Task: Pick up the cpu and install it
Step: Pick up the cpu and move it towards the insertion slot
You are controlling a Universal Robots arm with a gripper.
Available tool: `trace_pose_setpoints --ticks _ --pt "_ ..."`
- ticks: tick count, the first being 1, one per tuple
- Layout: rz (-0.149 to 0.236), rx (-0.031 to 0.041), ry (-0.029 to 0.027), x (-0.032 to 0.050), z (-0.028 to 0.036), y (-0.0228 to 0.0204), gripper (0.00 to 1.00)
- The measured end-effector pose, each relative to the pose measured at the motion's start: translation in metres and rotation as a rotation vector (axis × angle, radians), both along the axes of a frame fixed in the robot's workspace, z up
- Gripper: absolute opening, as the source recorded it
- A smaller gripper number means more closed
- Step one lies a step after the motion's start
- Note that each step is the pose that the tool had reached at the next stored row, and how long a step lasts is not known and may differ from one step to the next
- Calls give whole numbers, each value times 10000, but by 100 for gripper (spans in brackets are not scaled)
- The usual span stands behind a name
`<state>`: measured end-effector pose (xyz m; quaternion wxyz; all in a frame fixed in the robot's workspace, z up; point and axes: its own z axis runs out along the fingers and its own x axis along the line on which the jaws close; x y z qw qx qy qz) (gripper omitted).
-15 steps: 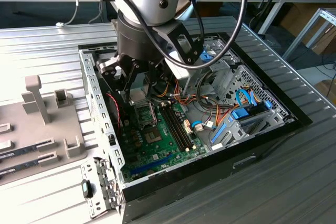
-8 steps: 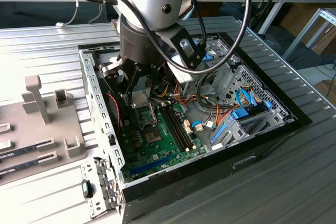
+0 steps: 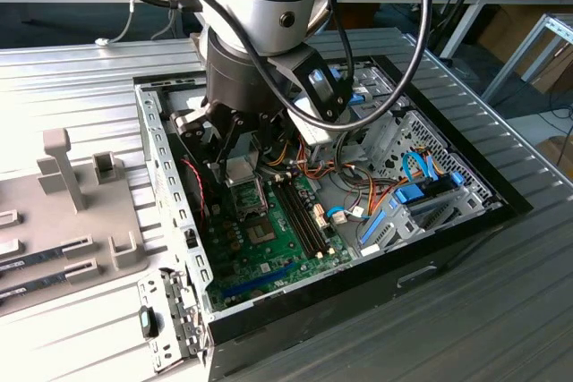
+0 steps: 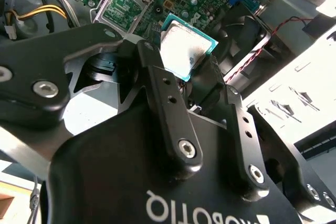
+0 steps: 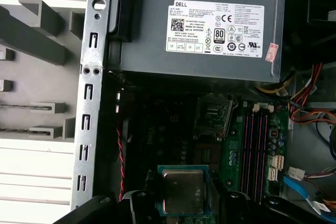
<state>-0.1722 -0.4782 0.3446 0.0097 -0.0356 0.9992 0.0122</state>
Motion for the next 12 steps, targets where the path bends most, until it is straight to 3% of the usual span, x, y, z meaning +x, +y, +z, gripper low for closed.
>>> trace_pose_setpoints --ticks 12 --pt "0 -1 0 15 -23 -29 47"
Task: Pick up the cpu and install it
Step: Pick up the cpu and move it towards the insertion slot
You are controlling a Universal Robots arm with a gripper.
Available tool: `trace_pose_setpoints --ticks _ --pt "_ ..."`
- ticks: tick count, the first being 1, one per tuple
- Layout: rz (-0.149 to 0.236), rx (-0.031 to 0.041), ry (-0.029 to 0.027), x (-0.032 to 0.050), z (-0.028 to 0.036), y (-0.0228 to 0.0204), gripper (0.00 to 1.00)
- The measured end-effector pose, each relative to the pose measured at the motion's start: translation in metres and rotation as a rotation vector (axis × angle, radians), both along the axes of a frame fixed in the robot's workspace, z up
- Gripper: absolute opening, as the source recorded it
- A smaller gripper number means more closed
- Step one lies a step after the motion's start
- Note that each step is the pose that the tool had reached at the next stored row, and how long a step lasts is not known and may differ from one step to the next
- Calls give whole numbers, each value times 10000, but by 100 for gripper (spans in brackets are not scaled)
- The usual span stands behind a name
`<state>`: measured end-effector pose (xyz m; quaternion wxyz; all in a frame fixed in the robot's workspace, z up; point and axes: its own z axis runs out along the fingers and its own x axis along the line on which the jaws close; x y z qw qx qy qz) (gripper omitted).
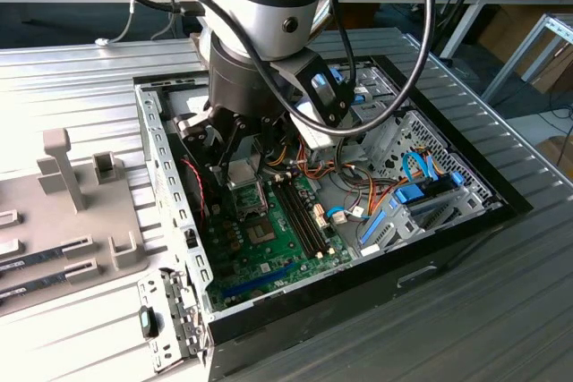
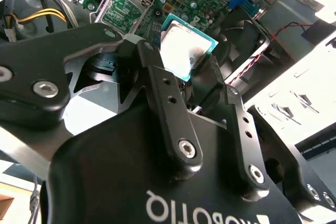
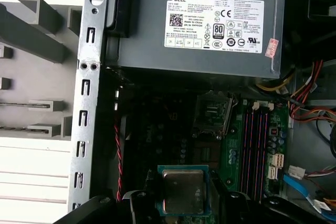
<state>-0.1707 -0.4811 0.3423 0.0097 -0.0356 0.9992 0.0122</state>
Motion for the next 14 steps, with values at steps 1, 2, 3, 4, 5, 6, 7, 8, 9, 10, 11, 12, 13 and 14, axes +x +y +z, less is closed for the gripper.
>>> trace_pose_setpoints --ticks 1,2,3,4,5,6,7,8,9,10,11,12,13,14 --pt "0 0 0 2 -3 -4 47" --pt "0 0 0 3 -5 -6 47" --pt "-1 0 0 4 -7 -8 47" --pt "0 0 -1 6 -10 -12 47" --pt "0 0 0 7 -11 -14 47" --pt "0 0 0 9 -14 -17 47" --pt "0 0 0 10 -16 -19 47" --pt "0 0 0 11 -18 -22 47" --pt "0 0 -1 12 -20 -25 47" --pt "0 0 -1 13 -22 -27 47" --pt "0 0 0 14 -24 -29 47" --pt "0 0 -1 16 -26 -32 47" --pt "0 0 0 17 -28 -35 47" --pt "0 -1 -1 18 -29 -37 47"
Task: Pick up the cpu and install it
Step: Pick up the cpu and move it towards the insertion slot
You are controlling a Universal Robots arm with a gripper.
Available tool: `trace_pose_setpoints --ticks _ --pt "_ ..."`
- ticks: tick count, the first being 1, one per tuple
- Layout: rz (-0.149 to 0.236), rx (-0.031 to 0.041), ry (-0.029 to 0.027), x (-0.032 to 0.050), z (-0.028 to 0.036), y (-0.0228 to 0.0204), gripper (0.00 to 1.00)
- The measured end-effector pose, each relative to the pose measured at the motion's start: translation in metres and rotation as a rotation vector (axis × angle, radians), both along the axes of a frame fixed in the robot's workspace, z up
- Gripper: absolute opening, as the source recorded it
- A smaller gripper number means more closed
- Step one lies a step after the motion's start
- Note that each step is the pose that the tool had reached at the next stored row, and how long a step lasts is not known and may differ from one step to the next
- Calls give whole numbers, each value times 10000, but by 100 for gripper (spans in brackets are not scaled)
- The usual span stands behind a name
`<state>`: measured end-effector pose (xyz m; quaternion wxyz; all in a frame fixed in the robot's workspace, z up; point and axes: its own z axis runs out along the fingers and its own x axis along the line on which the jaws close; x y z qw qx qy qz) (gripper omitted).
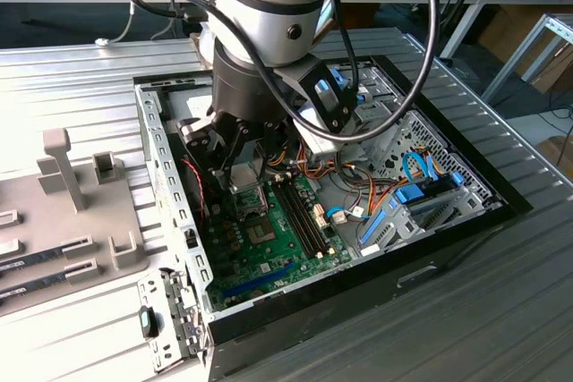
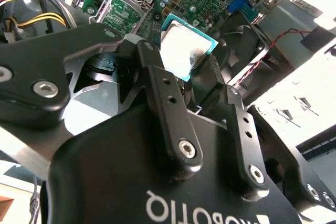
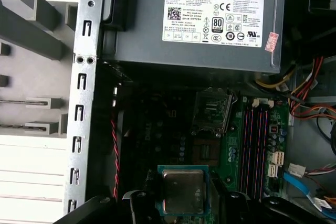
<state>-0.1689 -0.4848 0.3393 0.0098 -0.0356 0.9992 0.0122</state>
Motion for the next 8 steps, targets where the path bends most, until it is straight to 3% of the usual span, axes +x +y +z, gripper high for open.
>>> trace_pose_setpoints --ticks 8 --pt "0 1 0 8 -14 -20 47"
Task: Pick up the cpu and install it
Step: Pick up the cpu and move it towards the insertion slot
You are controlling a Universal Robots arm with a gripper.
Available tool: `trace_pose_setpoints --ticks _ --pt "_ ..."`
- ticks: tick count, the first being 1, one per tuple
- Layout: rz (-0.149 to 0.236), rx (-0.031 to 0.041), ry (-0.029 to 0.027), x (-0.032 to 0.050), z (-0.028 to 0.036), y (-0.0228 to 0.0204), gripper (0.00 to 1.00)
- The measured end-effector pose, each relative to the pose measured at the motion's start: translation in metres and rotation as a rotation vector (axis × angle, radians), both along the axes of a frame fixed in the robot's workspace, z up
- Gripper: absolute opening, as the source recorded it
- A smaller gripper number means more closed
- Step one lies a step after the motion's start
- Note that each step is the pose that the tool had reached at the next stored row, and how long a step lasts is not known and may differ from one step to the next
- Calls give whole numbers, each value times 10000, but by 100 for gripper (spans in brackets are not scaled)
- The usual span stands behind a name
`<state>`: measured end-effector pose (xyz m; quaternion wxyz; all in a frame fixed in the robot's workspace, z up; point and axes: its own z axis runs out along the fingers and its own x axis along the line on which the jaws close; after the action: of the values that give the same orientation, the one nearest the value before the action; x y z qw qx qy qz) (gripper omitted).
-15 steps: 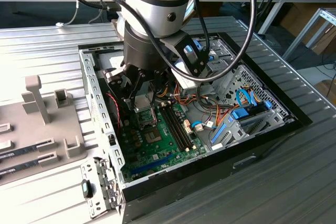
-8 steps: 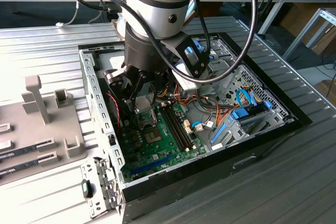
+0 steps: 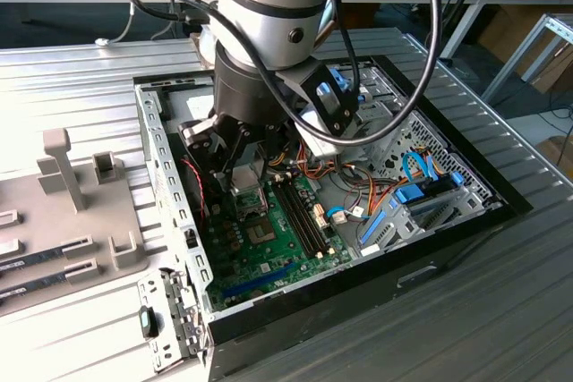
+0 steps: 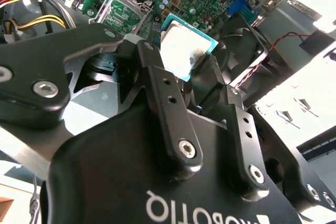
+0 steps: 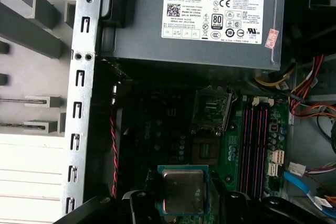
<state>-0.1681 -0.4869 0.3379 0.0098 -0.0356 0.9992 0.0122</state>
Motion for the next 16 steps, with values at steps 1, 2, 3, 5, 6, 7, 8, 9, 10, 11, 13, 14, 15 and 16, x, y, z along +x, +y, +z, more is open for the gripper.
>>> trace_pose_setpoints --ticks 1,2,3,5,6,7,8,9,10,11,13,14,15,16 --pt "0 -1 1 1 -1 -3 47" --pt "0 0 0 3 -4 -7 47" --pt "0 0 0 3 -6 -9 47" --pt "0 0 0 6 -10 -16 47" --pt "0 -1 0 8 -13 -21 47" --pt "0 0 0 10 -16 -25 47" --pt "0 -1 1 10 -17 -27 47" --pt "0 0 0 12 -19 -30 47" --pt "0 0 0 13 -21 -34 47" --pt "0 -1 1 15 -24 -38 47" --pt "0 0 0 18 -30 -48 47" --pt "0 0 0 19 -32 -52 47" --pt "0 -1 0 21 -34 -57 47" --pt "0 -1 1 23 -37 -64 47"
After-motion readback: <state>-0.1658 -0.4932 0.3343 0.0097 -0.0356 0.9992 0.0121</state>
